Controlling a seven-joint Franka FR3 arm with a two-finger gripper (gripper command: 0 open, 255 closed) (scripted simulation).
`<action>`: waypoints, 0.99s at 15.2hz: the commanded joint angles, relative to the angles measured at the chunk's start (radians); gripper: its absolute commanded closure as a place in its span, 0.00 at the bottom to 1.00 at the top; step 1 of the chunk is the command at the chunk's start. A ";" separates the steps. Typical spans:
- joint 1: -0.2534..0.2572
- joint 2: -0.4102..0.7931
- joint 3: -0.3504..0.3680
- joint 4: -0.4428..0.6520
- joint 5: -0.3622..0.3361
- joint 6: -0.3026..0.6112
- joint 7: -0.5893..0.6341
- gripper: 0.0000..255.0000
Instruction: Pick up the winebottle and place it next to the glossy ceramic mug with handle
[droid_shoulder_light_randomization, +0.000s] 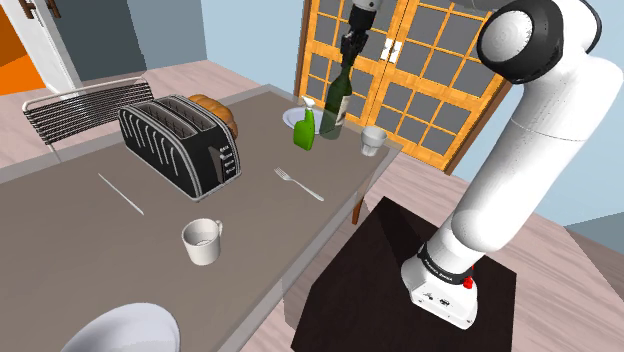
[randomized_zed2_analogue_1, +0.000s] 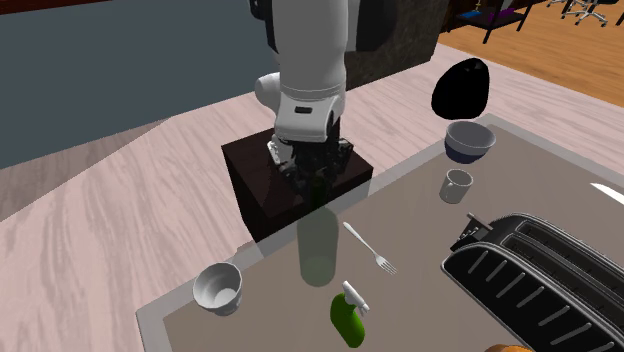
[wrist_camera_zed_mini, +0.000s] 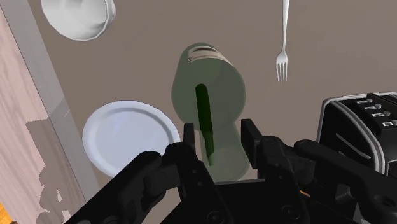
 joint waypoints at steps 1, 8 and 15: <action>-0.002 0.004 -0.001 0.033 0.001 -0.029 0.000 1.00; 0.006 -0.001 0.004 0.115 -0.002 -0.116 0.018 1.00; 0.089 -0.176 0.072 -0.007 -0.059 -0.158 0.165 1.00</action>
